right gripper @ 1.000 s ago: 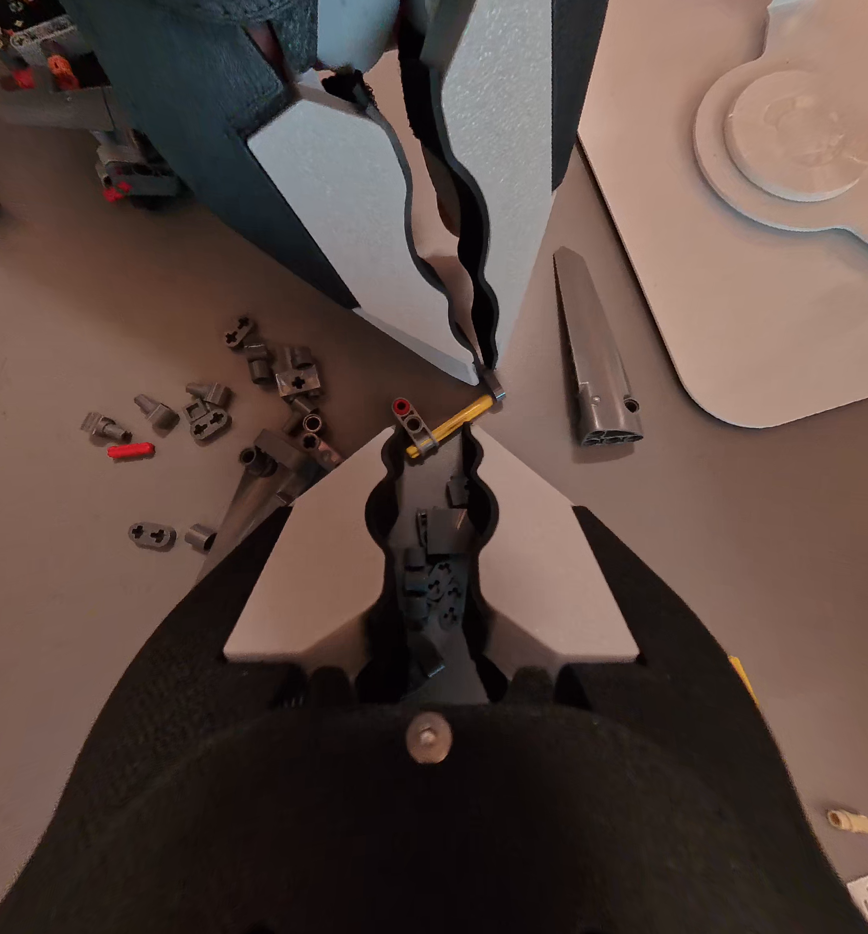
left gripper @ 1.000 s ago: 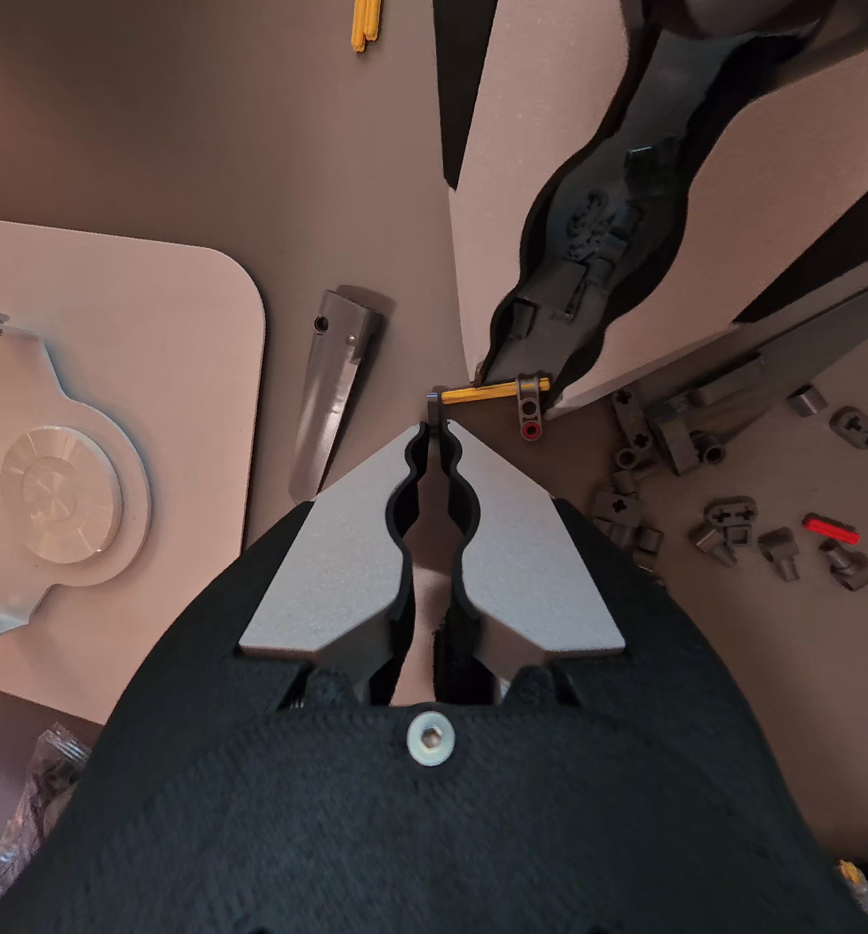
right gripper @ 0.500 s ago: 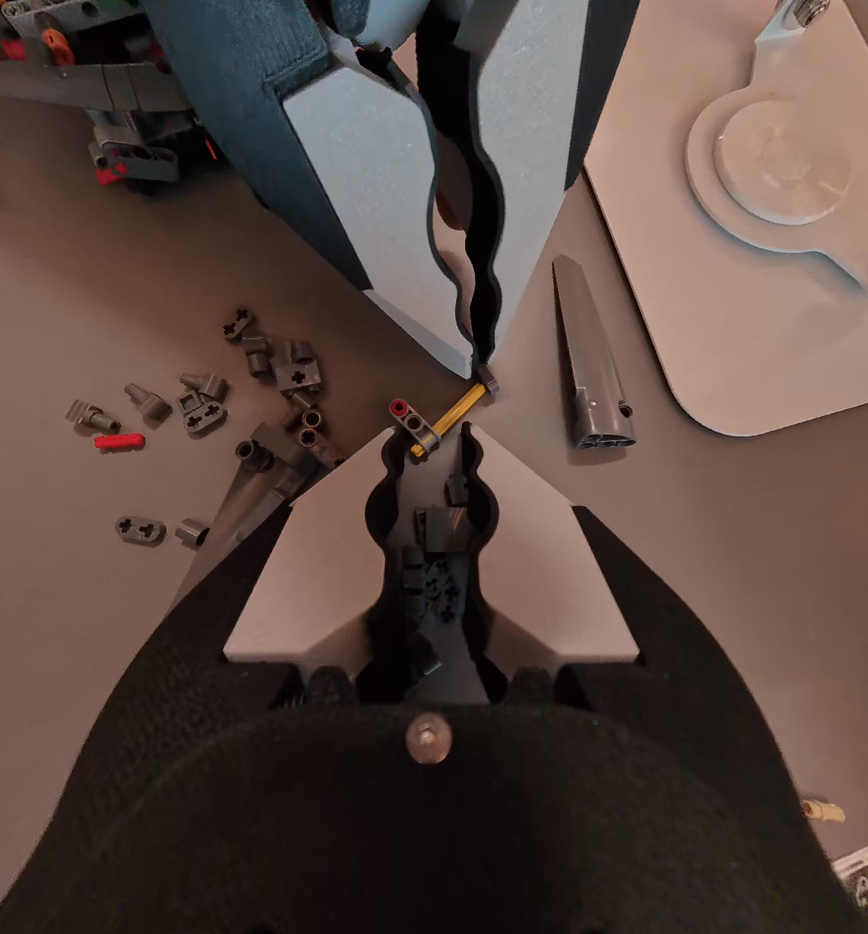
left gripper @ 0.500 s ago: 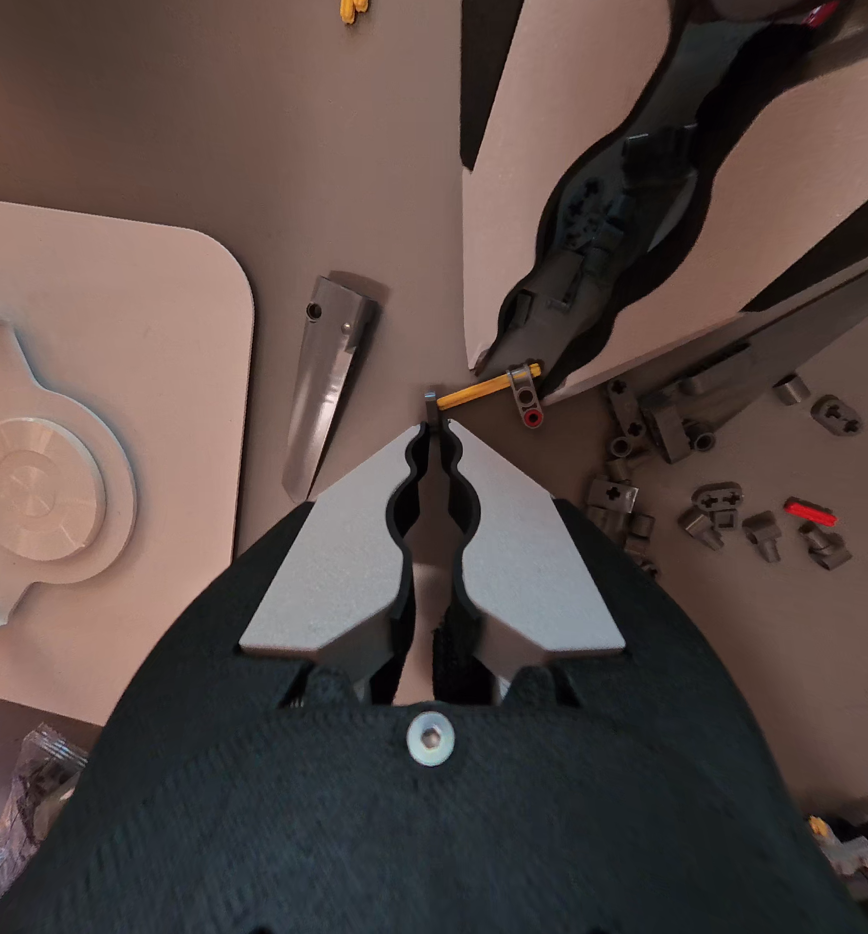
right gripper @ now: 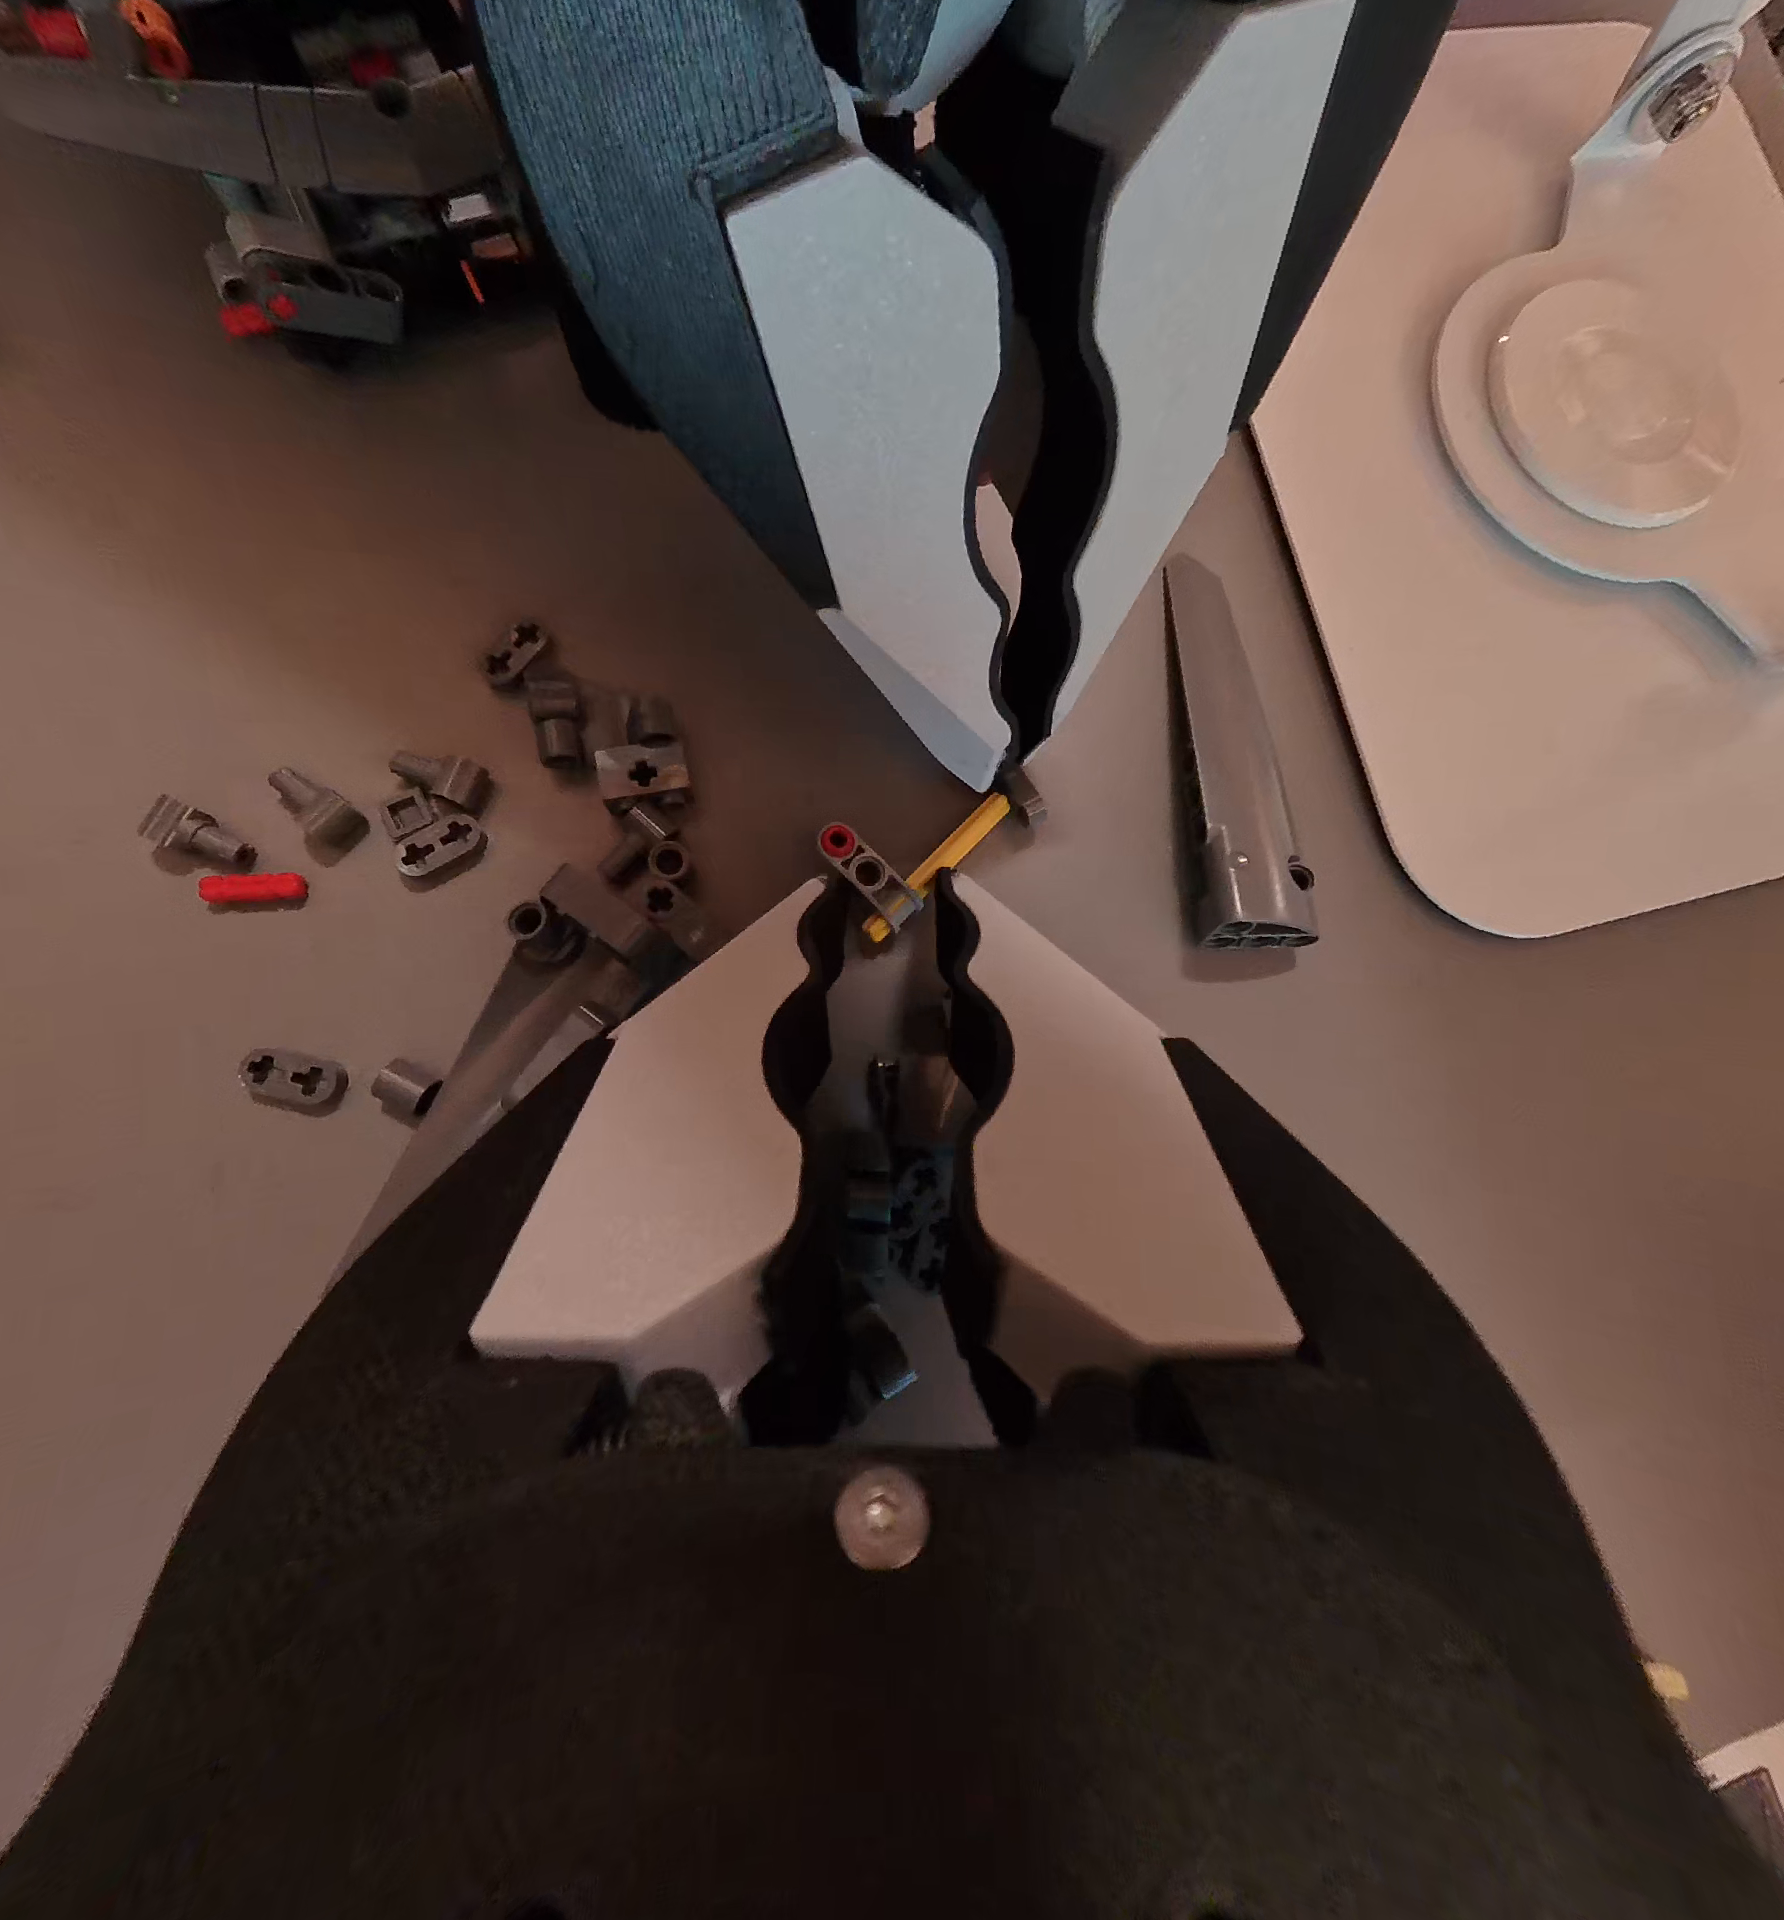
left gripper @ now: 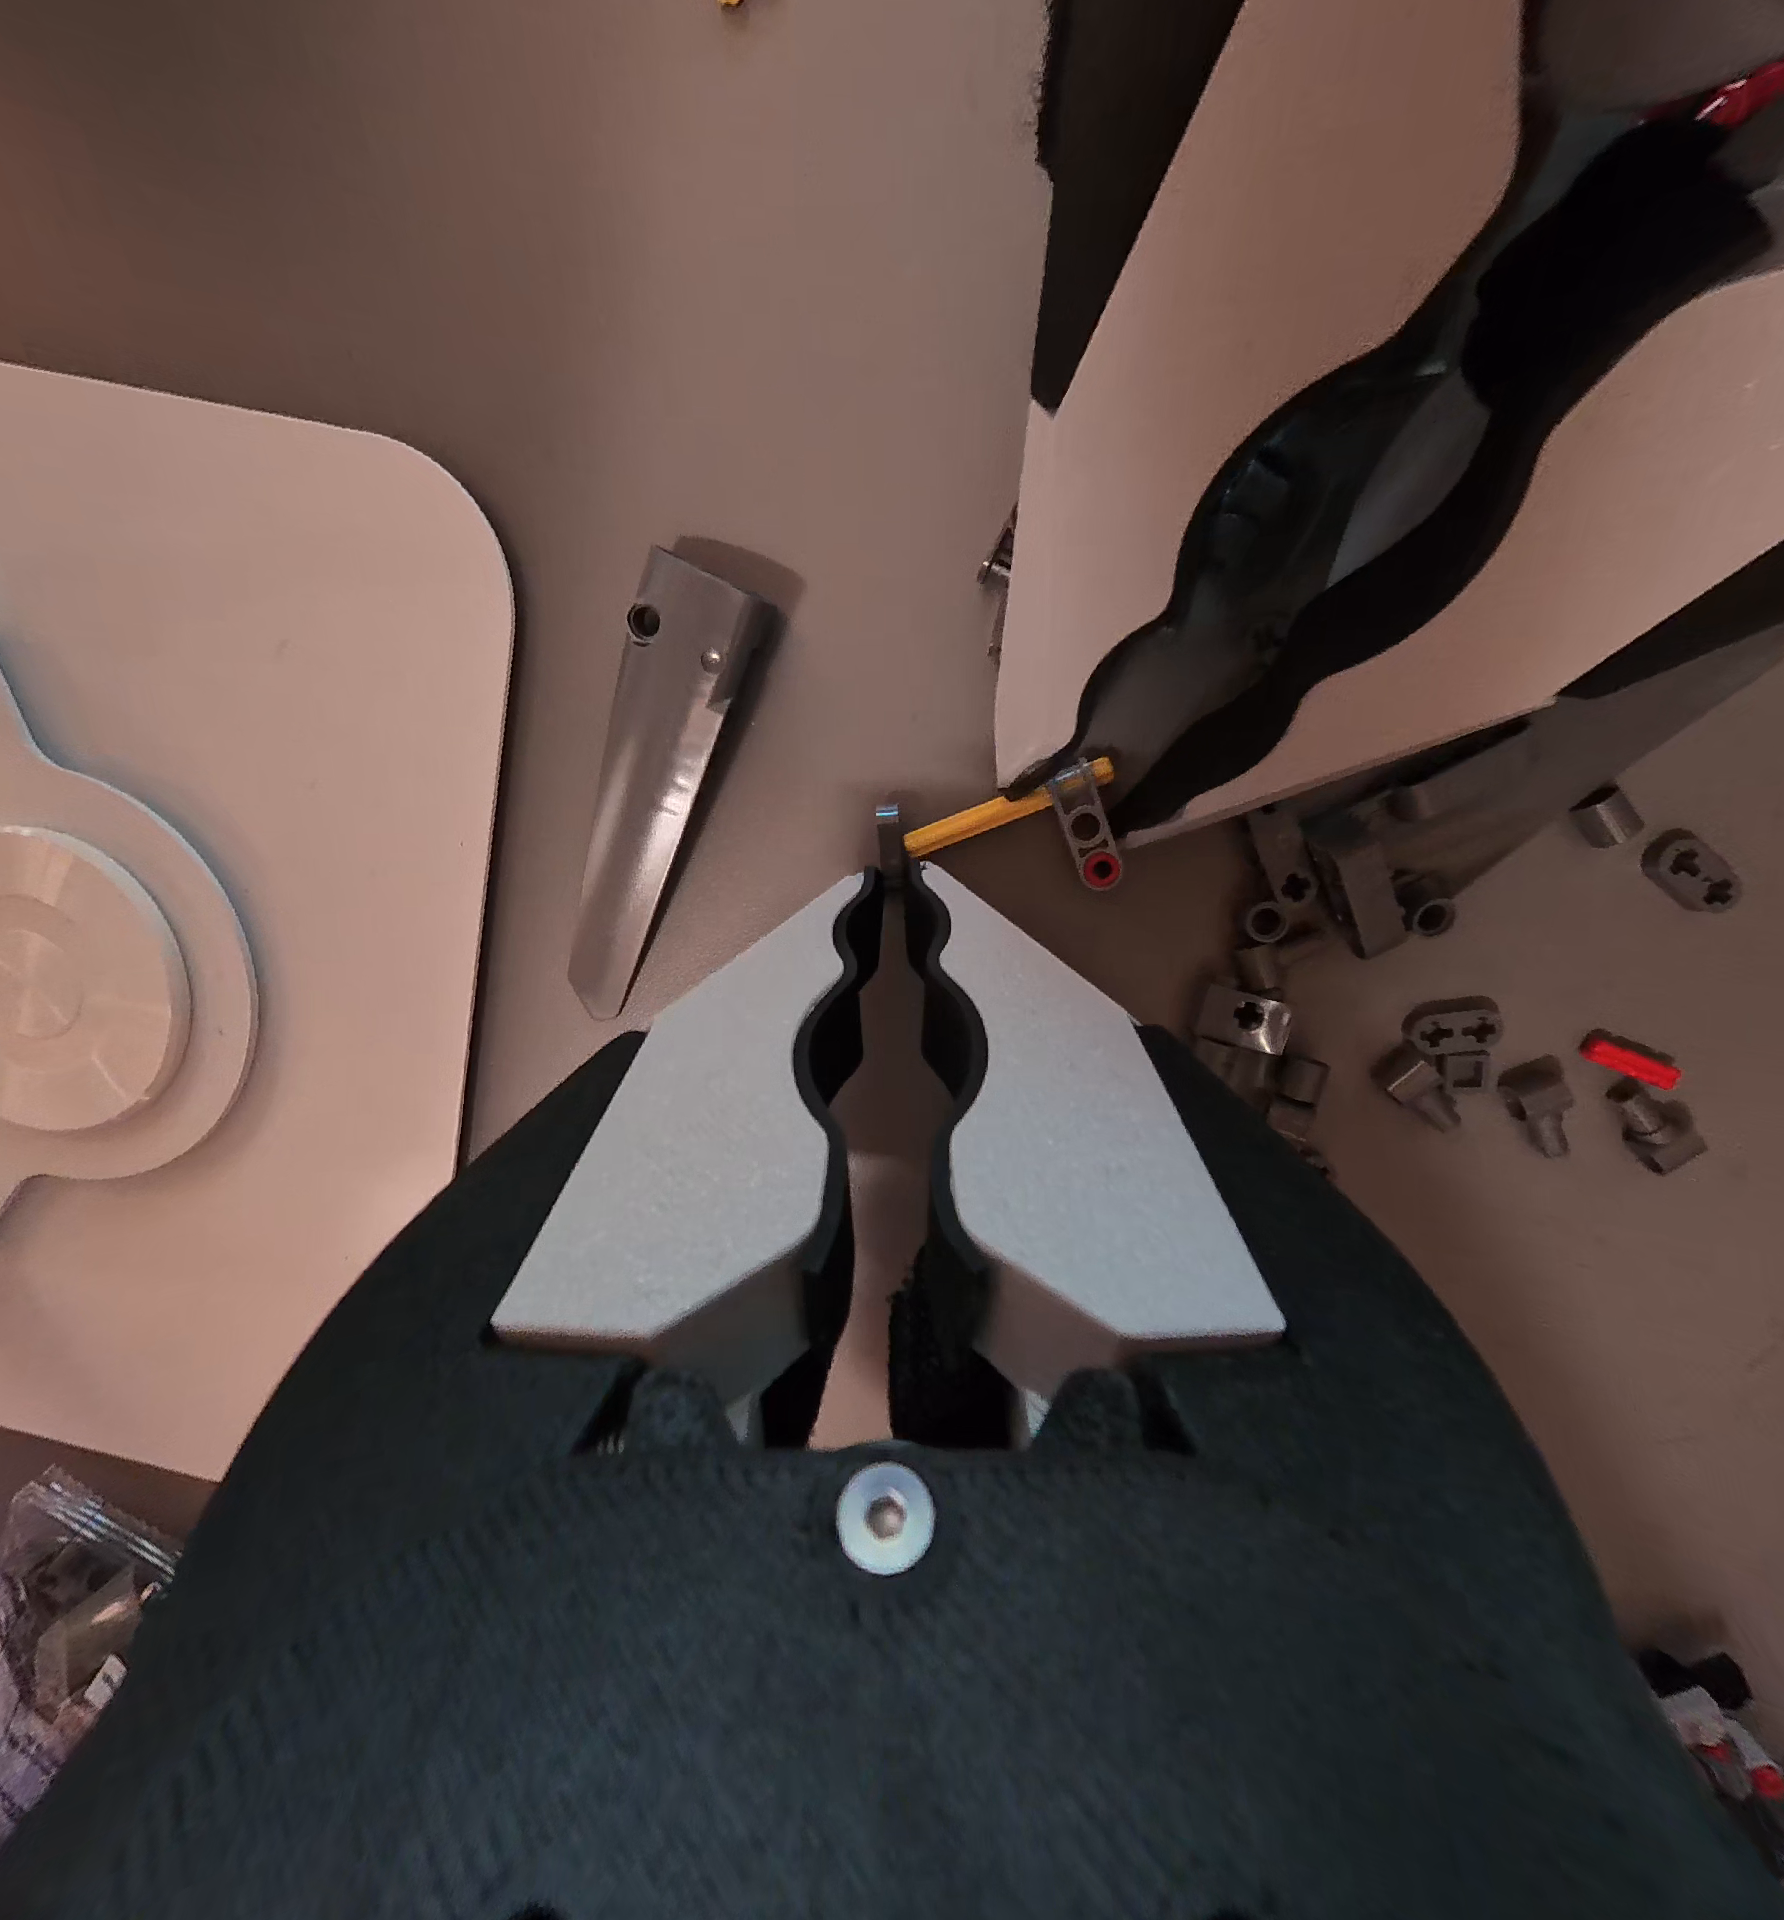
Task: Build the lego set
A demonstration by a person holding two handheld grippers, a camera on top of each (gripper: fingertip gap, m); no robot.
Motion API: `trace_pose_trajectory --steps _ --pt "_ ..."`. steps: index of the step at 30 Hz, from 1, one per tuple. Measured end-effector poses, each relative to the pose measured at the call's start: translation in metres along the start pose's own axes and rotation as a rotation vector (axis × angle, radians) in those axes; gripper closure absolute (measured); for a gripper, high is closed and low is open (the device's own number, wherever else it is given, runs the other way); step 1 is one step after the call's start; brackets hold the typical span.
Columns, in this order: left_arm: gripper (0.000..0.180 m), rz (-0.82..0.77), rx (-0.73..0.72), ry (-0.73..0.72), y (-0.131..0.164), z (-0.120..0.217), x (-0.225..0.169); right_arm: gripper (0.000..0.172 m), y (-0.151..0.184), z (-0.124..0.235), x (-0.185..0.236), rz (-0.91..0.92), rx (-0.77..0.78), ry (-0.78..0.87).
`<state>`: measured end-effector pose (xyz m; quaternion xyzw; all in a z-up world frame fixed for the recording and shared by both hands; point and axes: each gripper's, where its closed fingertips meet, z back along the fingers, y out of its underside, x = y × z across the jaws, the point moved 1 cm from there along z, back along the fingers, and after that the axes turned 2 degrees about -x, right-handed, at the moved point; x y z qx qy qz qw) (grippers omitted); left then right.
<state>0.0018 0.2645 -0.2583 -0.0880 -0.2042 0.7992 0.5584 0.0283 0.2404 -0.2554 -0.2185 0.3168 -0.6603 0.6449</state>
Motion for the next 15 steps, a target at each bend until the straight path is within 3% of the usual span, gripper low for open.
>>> trace_pose_trajectory --steps 15 --pt "0.178 0.056 0.056 0.0 0.0058 0.0028 -0.0016 0.159 -0.001 -0.0011 0.002 -0.005 0.003 0.013"
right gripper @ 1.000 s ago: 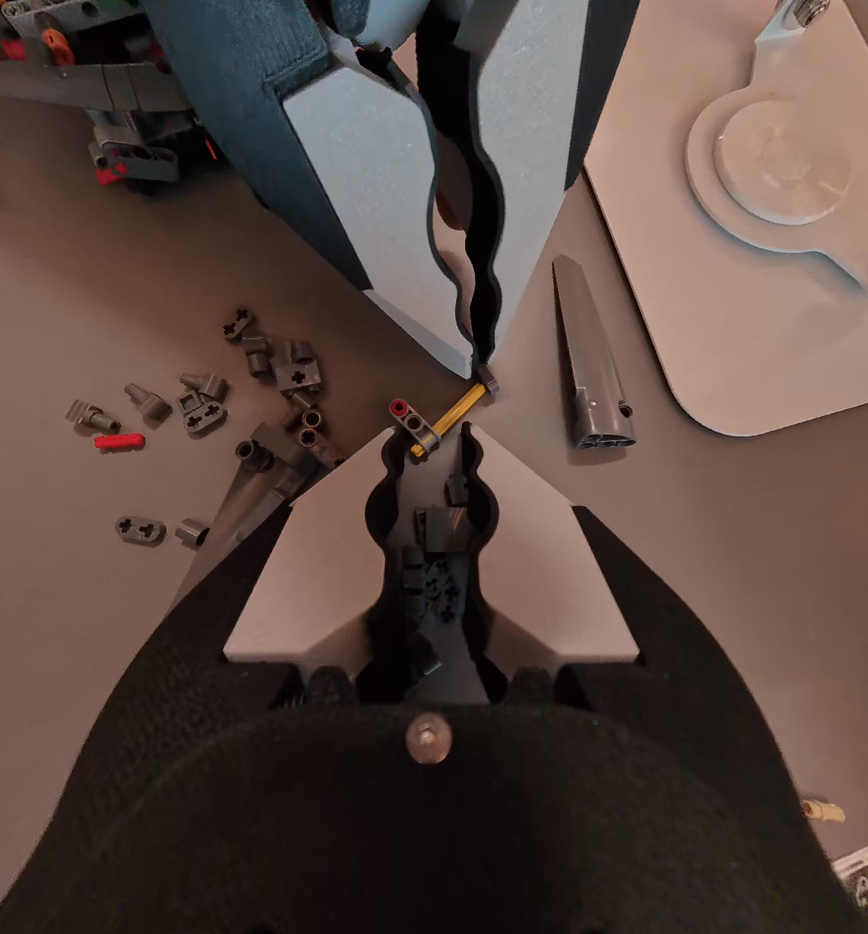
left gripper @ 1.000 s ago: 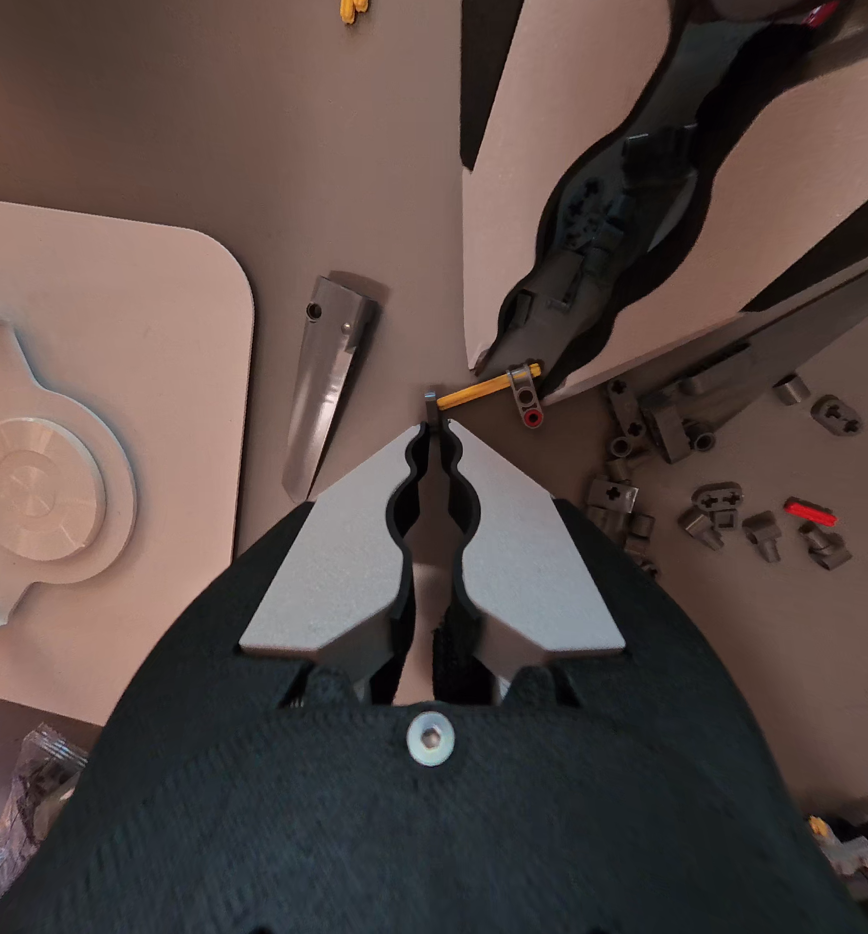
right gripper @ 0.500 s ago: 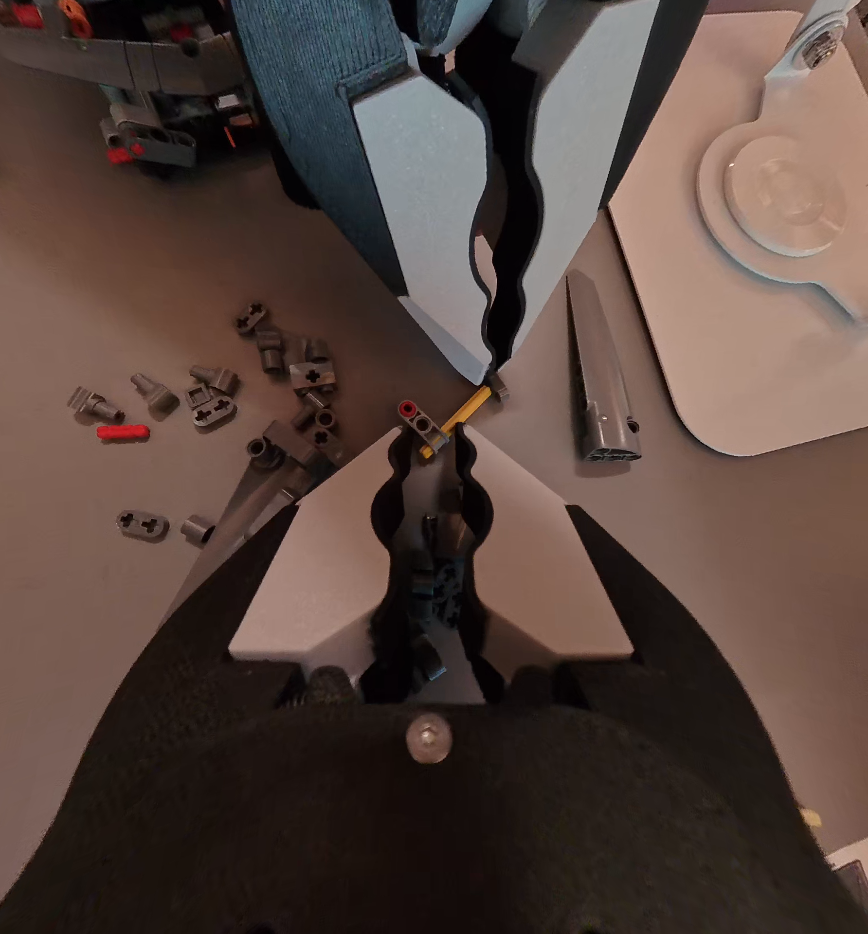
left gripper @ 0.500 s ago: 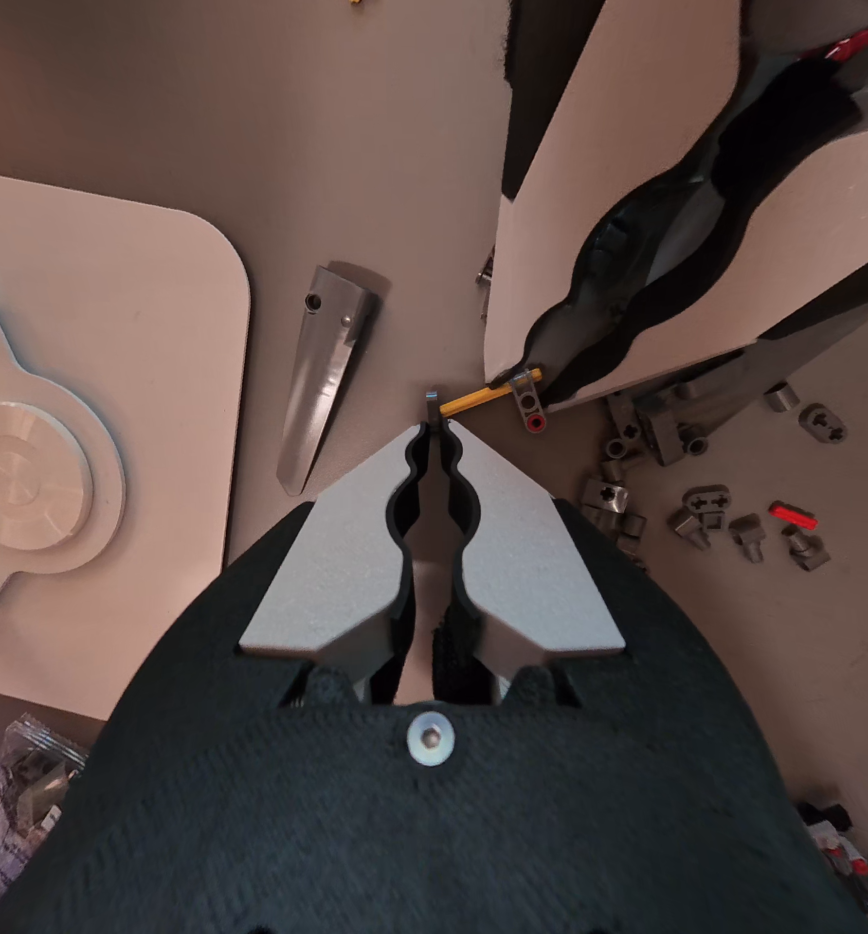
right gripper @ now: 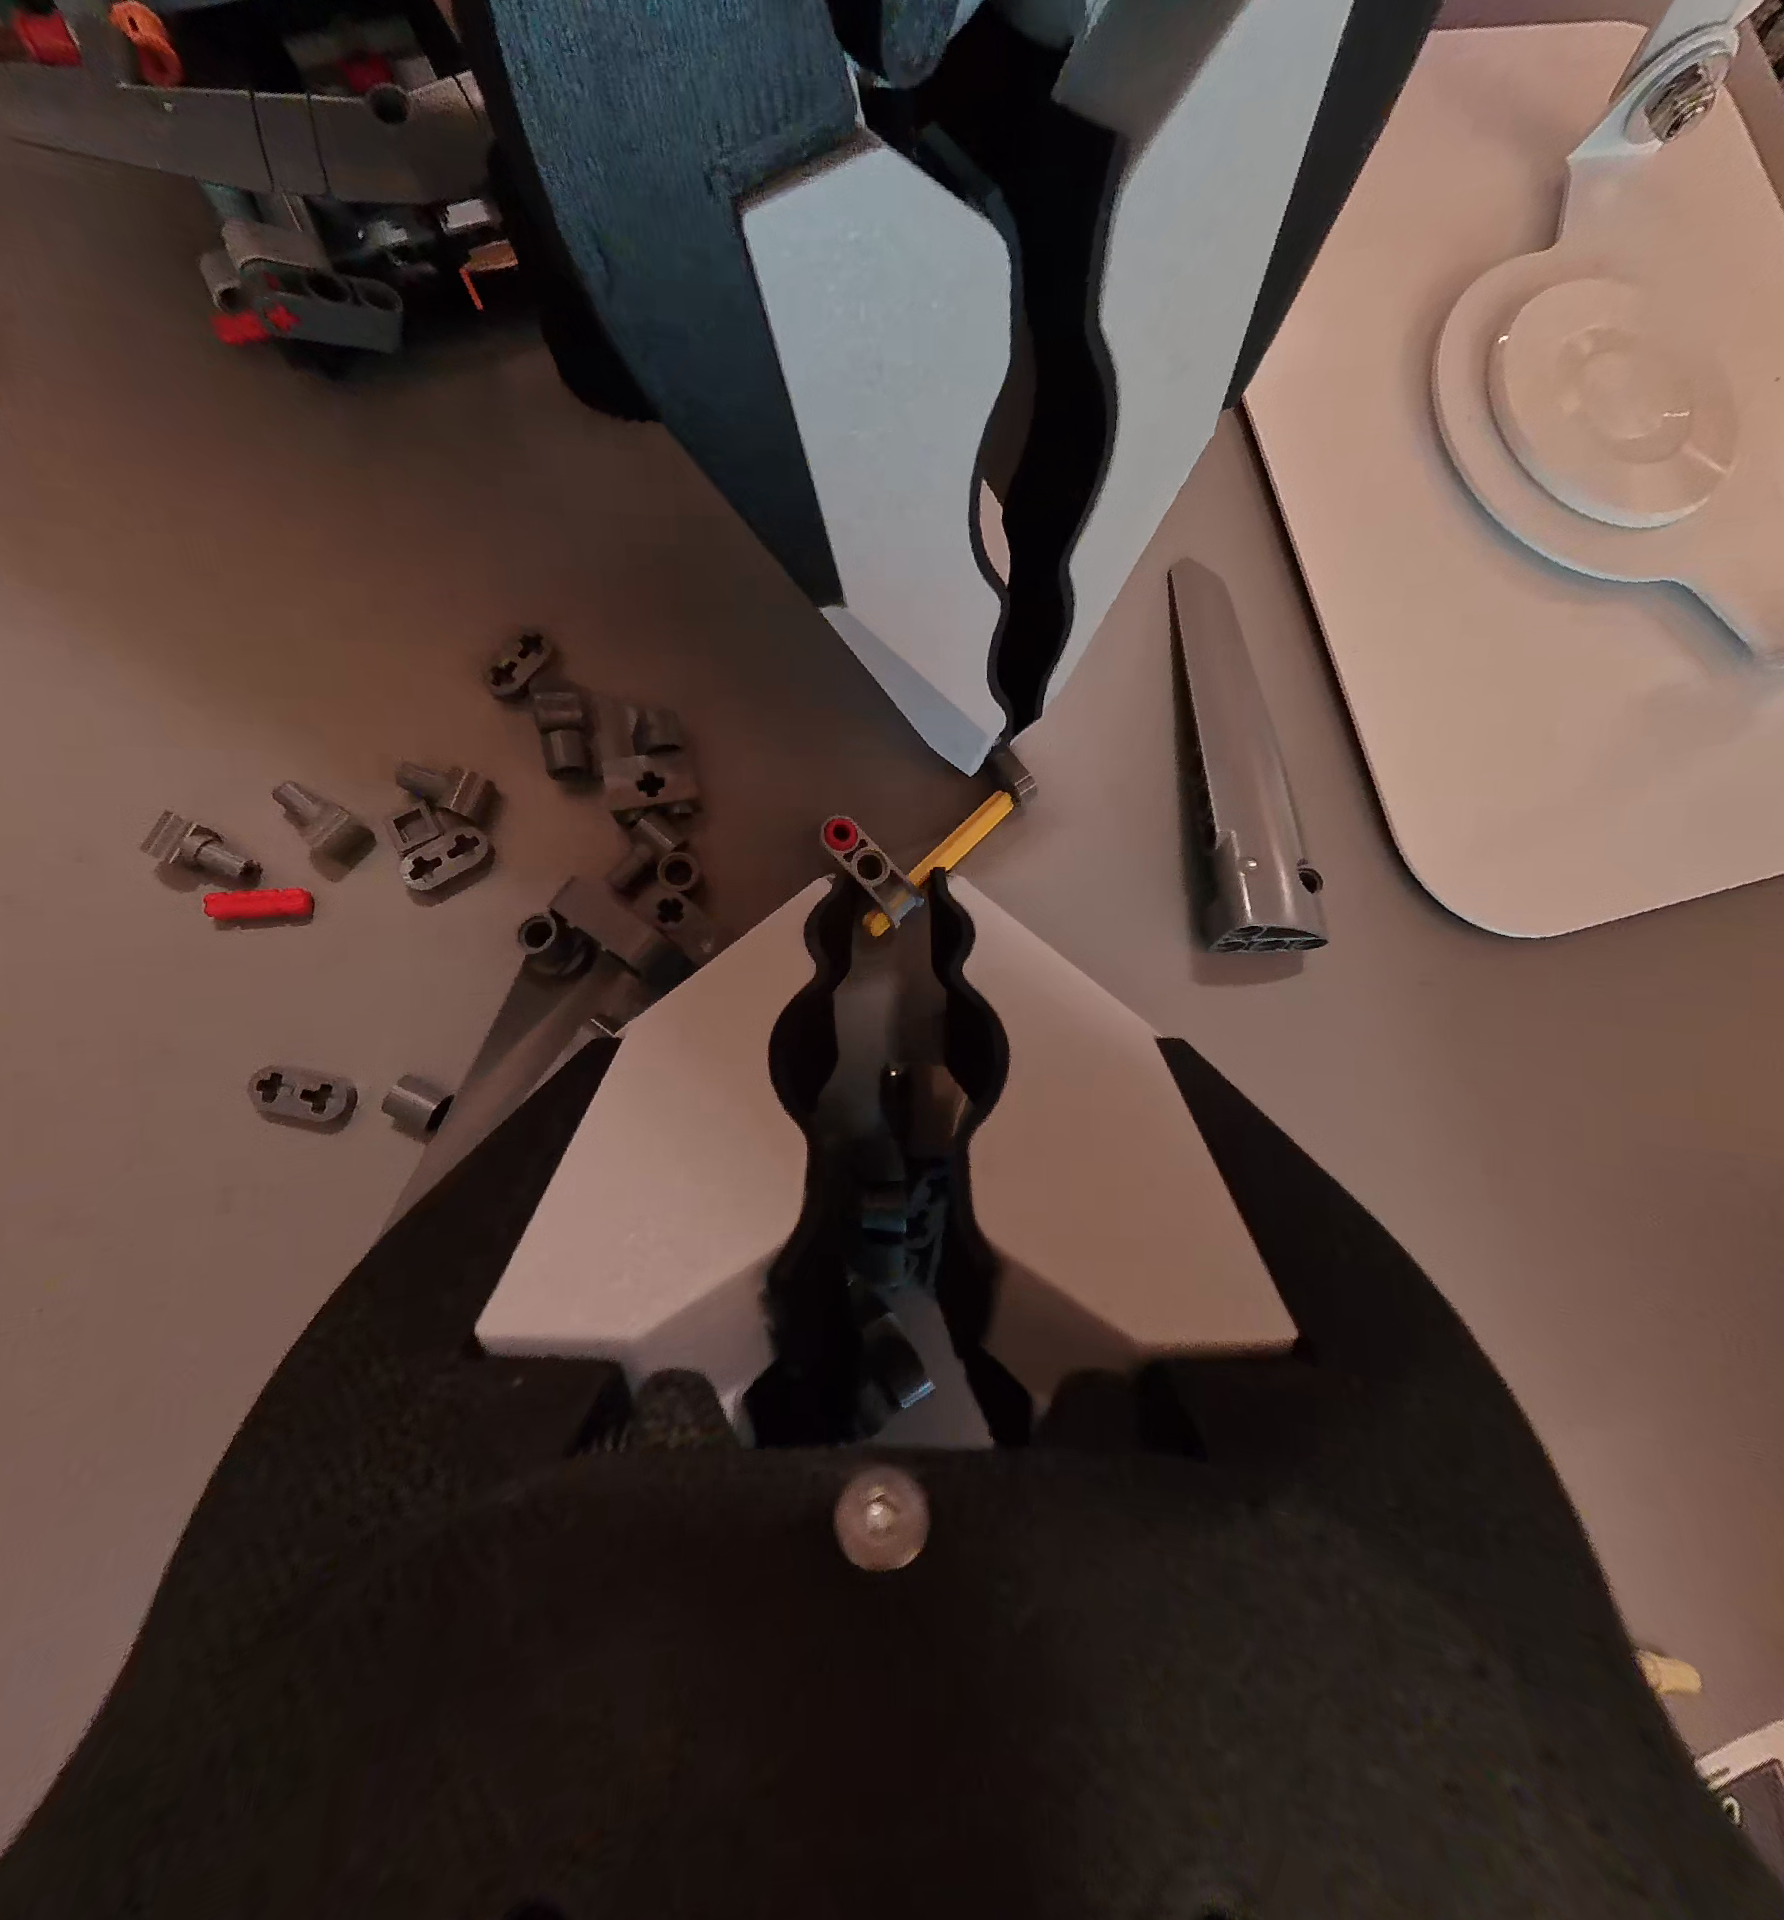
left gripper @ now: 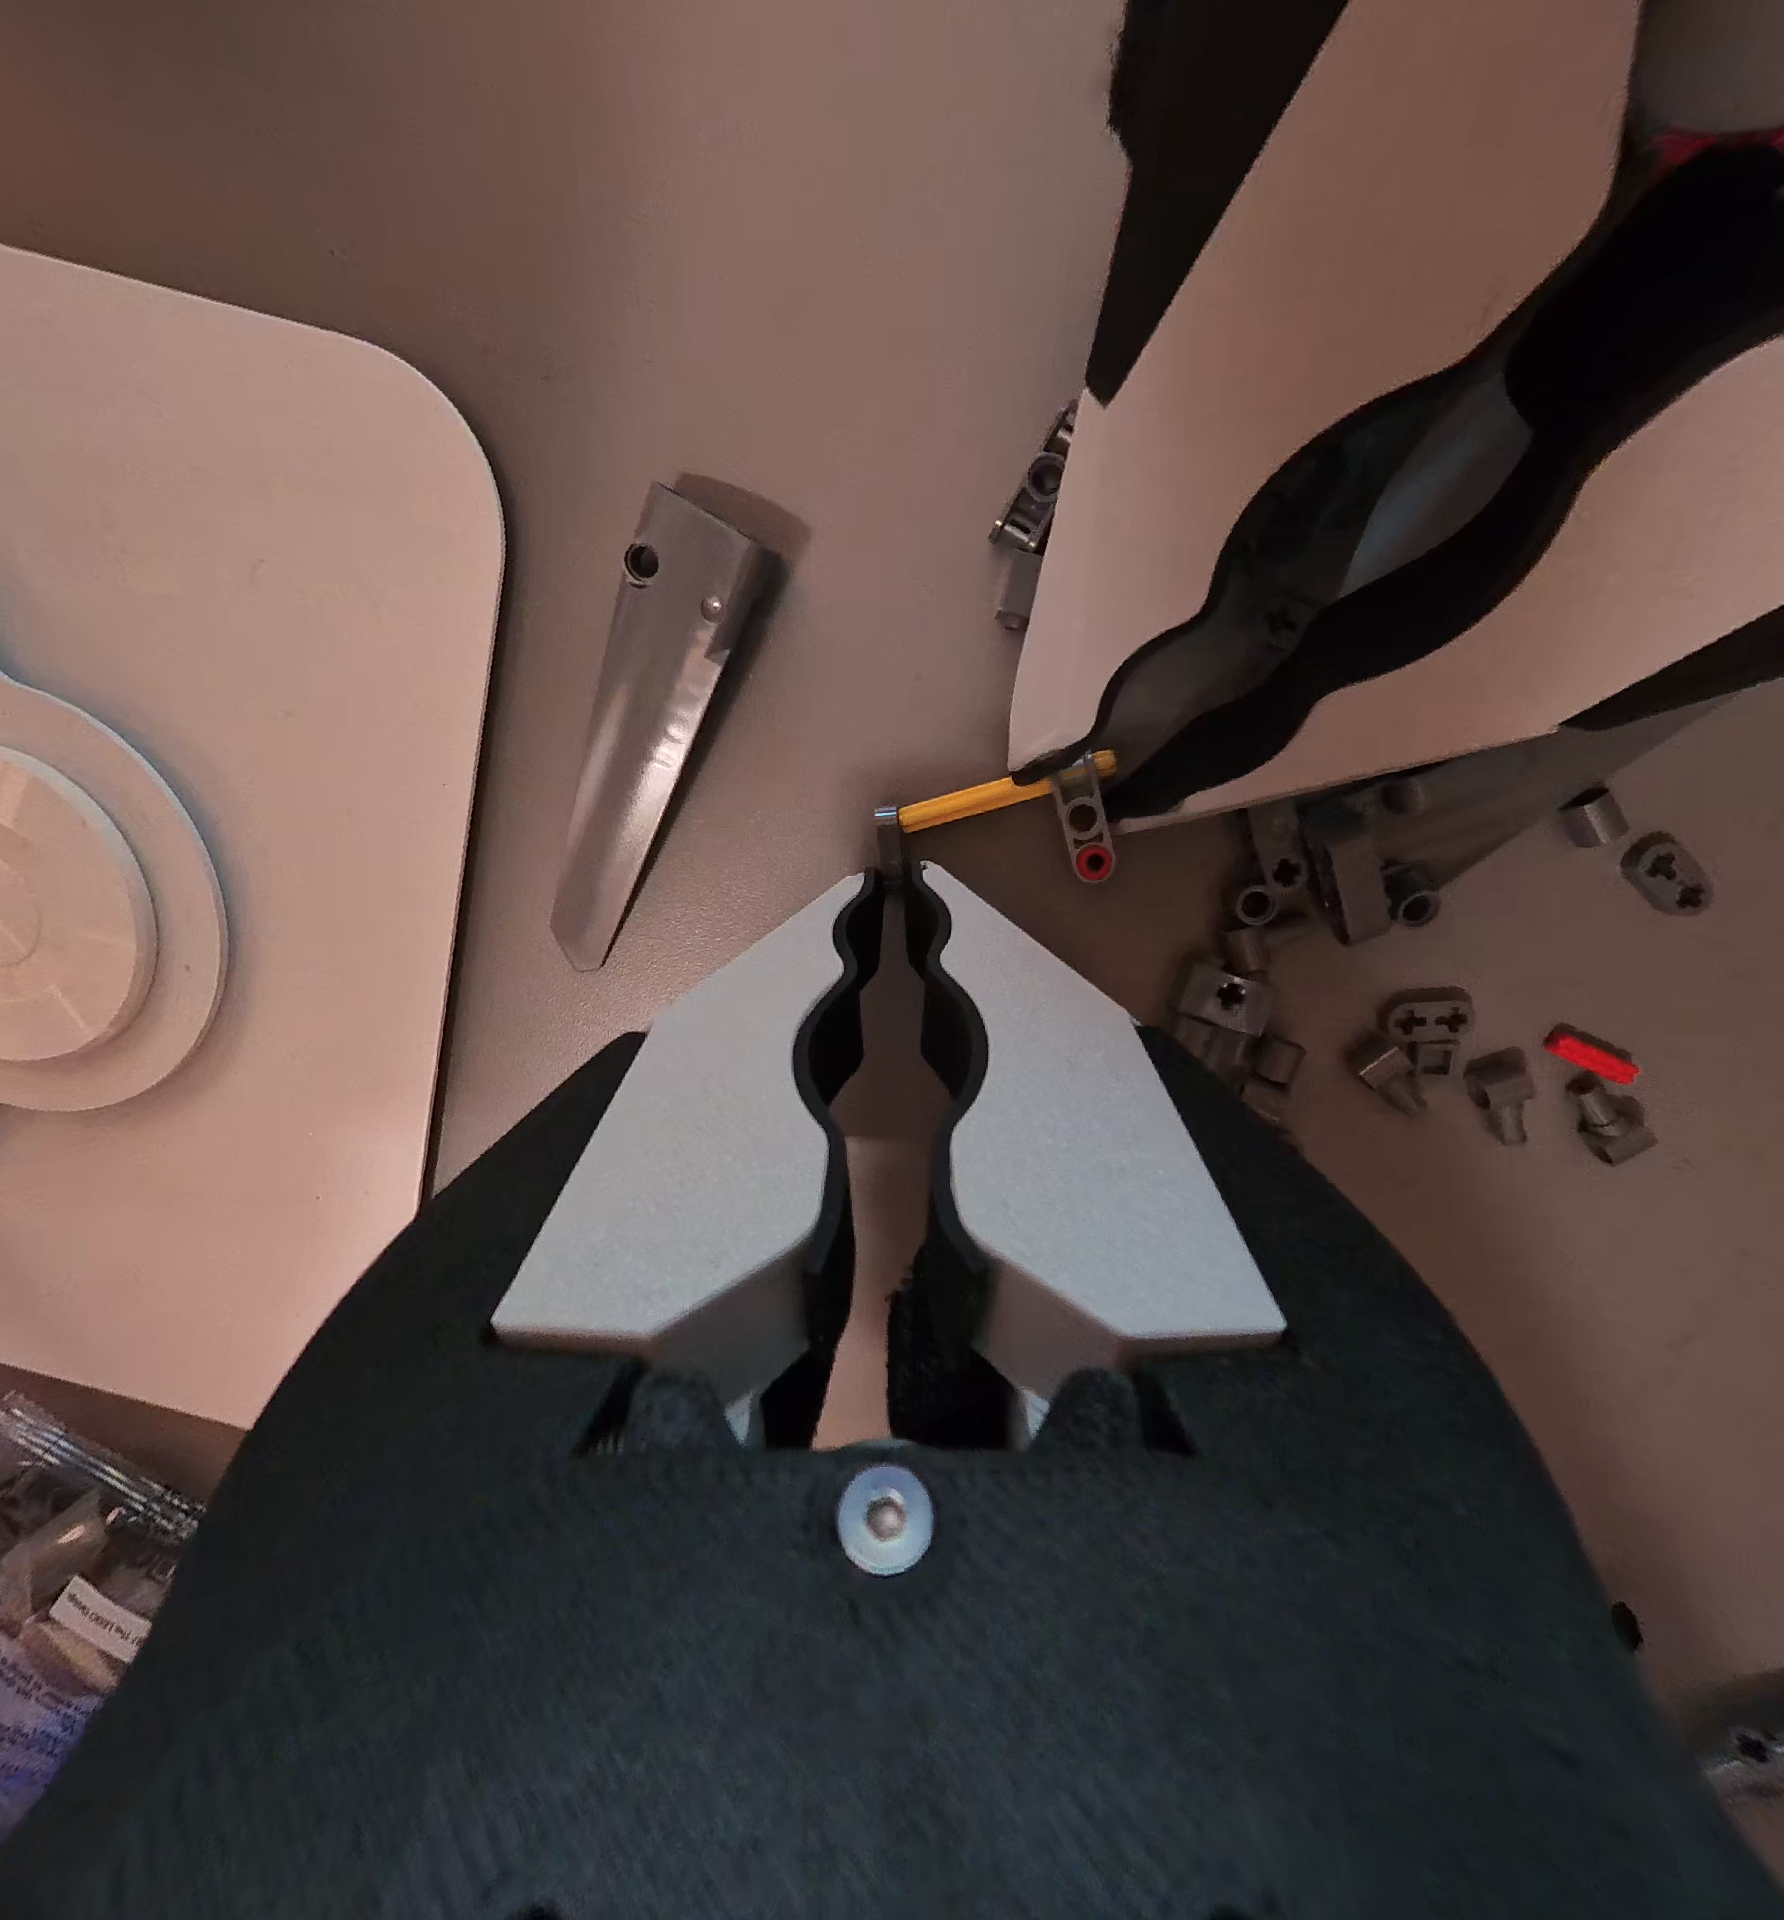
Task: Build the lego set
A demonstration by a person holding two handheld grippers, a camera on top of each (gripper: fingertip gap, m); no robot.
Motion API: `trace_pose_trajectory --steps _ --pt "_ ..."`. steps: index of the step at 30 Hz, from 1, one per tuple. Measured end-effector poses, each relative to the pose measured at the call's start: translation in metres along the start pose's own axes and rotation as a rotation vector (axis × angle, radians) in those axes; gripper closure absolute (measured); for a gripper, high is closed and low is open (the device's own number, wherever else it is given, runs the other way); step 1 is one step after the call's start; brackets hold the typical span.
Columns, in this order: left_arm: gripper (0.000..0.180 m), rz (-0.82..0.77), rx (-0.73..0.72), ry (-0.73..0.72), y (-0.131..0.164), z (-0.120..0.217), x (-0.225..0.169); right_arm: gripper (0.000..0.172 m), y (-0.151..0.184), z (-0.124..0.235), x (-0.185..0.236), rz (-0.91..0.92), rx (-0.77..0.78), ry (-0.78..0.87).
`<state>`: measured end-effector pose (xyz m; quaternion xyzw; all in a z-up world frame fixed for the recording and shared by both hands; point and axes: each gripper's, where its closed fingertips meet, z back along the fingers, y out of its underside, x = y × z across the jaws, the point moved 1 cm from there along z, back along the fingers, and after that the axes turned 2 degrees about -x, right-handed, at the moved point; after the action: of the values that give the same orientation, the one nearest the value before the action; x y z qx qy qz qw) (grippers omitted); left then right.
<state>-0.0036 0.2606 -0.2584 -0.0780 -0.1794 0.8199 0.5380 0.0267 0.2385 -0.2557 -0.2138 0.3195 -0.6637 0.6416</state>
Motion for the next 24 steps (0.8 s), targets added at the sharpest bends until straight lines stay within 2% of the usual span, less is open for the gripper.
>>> trace_pose_trajectory --steps 24 --pt "0.179 0.07 0.06 0.069 0.0023 0.0012 -0.0028 0.163 -0.001 -0.0002 0.0027 0.096 0.005 0.038"
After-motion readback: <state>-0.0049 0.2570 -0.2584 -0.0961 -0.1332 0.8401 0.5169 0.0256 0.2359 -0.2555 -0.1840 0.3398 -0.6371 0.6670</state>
